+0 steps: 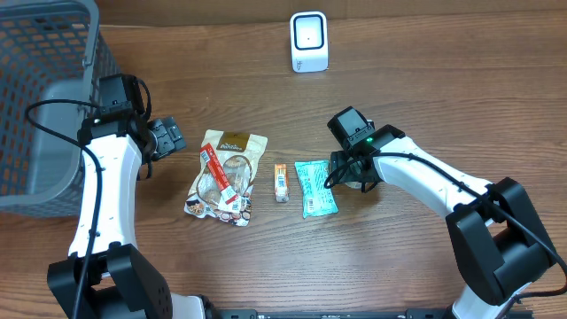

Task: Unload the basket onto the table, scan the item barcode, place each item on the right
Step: 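Hold the green jar in the right gripper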

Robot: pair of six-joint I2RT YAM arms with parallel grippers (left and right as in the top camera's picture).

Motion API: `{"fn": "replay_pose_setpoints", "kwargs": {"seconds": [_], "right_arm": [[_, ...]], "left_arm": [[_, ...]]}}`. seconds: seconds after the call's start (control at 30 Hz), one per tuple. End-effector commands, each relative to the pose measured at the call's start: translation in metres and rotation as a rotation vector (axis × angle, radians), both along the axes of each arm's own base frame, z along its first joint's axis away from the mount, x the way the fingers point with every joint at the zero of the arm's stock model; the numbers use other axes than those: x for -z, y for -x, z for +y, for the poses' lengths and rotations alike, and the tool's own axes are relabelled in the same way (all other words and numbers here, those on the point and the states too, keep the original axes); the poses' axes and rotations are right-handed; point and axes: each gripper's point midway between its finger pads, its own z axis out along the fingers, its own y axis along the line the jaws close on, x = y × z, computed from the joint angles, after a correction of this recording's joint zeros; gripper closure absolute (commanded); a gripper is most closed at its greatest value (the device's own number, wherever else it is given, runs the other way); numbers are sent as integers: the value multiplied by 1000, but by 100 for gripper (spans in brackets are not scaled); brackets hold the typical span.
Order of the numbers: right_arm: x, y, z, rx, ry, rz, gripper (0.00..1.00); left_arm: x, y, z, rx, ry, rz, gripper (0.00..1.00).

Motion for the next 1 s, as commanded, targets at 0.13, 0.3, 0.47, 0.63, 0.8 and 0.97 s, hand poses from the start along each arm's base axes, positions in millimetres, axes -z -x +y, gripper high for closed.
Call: {"fn": "replay_pose_setpoints", "kwargs": {"seconds": [0.13, 0.3, 0.47, 0.63, 0.8, 0.97], "right_arm": [[2, -1, -5, 8, 16, -6, 20], [2, -1, -5, 8, 16, -6, 20], [2, -1, -5, 8, 18, -4, 20], [2, 0, -5, 16, 16, -2, 19], [2, 0, -6, 15, 18, -1, 11], [0, 4, -8, 16, 31, 20, 10]], "left_arm": [[-5, 0, 2, 8, -18, -6, 0], [-5, 0, 2, 8, -18, -6, 0], [-5, 0, 2, 8, -18, -6, 0], [-5, 0, 2, 8, -18, -6, 0], [-5, 0, 2, 8, -18, -6, 0], [-5, 0, 2, 8, -18, -6, 0]]}}
